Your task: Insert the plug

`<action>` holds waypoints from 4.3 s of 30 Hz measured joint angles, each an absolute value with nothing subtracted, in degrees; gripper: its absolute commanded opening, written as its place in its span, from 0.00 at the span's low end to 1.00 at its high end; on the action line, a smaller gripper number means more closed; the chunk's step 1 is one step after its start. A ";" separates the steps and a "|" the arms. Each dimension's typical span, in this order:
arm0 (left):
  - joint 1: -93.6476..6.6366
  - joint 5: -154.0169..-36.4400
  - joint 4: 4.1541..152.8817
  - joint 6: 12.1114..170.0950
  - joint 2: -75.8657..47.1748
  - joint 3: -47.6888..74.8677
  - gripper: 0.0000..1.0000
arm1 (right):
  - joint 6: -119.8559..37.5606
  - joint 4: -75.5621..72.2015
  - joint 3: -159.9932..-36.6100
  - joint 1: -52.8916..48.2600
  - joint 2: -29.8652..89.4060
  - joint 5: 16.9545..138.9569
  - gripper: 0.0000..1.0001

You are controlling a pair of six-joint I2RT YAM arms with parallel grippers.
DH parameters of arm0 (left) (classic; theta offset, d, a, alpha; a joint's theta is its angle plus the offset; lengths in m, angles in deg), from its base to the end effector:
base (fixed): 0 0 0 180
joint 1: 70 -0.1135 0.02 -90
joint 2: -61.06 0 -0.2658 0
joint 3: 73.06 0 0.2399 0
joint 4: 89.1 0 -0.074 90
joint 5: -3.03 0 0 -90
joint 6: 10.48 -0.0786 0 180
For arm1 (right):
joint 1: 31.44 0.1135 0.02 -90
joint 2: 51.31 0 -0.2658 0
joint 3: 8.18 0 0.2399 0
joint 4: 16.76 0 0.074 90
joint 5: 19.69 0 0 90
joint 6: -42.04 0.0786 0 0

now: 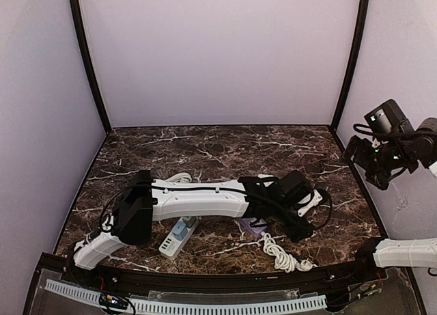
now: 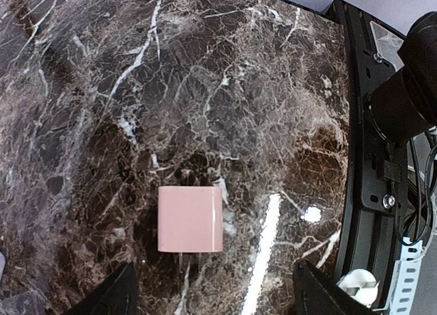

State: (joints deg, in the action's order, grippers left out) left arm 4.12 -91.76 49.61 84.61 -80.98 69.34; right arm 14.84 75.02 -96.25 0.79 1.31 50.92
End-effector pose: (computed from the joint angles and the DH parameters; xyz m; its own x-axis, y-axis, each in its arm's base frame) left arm 0.1536 -0.5640 0.1787 -0.2651 0.6088 -0.7477 0.9560 0.2671 -0.1215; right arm 0.1291 0.0506 0.3406 -0.6308 0.5941 -0.4992 0.4674 0.8044 0.3668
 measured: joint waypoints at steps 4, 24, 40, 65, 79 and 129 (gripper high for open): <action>4.43 -91.90 50.37 83.10 -82.73 69.97 0.75 | 14.65 75.35 -96.27 0.79 1.20 51.33 0.99; 4.43 -88.79 53.08 76.85 -88.10 72.64 0.65 | 13.77 75.28 -94.83 0.79 -0.50 56.67 0.98; 4.43 -89.43 53.30 75.36 -89.81 72.64 0.56 | 13.77 75.31 -93.80 0.79 -1.31 57.67 0.98; 4.43 -88.51 55.14 74.16 -89.48 71.90 0.22 | 13.55 75.09 -92.71 0.79 -1.51 58.52 0.98; 4.43 -85.71 54.70 72.43 -73.70 65.05 0.02 | 9.40 72.07 -96.31 0.79 0.94 58.33 0.99; -1.47 -91.33 71.35 66.64 -33.63 23.11 0.01 | -8.37 41.93 -91.05 0.46 13.51 118.08 0.88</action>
